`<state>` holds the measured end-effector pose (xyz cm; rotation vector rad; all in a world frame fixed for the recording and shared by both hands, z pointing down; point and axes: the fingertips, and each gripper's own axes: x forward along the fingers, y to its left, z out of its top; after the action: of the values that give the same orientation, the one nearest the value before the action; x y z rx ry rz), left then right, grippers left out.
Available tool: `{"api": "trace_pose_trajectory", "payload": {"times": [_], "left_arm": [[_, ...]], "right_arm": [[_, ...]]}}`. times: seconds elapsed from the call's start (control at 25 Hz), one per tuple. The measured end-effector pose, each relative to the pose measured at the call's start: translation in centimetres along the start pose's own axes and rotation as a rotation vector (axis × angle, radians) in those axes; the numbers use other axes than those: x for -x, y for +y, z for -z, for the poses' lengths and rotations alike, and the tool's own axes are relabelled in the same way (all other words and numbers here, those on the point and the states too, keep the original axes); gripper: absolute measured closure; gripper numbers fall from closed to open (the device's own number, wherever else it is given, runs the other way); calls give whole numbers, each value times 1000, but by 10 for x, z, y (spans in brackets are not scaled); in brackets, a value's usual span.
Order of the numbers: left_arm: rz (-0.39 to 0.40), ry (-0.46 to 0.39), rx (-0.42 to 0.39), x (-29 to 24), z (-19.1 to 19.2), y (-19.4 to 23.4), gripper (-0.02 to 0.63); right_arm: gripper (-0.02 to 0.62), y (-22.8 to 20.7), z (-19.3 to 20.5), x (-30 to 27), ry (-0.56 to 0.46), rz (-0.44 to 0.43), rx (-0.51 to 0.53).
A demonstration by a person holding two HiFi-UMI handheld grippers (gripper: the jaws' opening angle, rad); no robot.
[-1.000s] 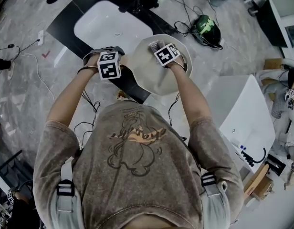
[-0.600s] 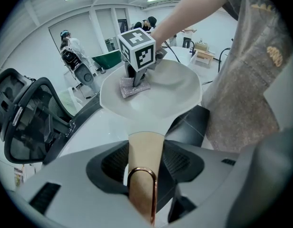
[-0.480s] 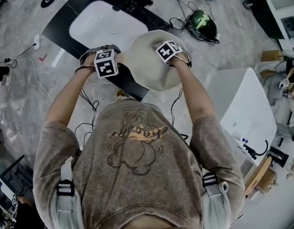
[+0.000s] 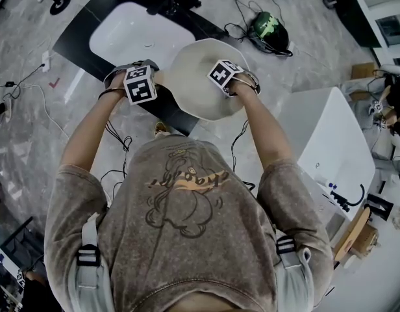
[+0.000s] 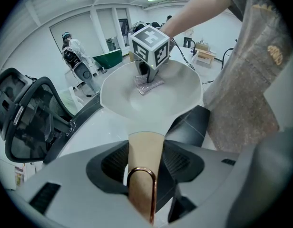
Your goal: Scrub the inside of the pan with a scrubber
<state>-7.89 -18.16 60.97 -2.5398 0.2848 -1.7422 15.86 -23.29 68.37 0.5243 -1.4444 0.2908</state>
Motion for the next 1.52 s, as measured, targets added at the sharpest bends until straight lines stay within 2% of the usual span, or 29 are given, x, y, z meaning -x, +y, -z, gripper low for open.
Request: {"api": "trace_pose_trajectory", "payload": {"times": [0.2, 0.32, 0.48, 0.64, 0.88, 1.08, 1.52], "left_arm": [[0, 2, 0, 0, -1, 0, 370], [1, 6, 2, -1, -1, 0, 370], [4, 14, 3, 0, -3, 0, 370], [7, 16, 5, -2, -1, 0, 369], [9, 23, 6, 0, -3, -1, 370], [9, 17, 7, -1, -1, 2, 368], [14, 10, -4, 0, -2, 0, 368]], "right_arm": [[509, 15, 14, 9, 40, -17, 5], [509, 36, 6, 7, -6, -104, 41], [509, 65, 11, 16, -6, -220, -12], [508, 89, -3, 18, -54, -303, -27], [506, 116, -33, 25, -124, -323, 45], [503, 116, -64, 26, -209, -336, 7], [495, 114, -68, 26, -218, -393, -18]]}}
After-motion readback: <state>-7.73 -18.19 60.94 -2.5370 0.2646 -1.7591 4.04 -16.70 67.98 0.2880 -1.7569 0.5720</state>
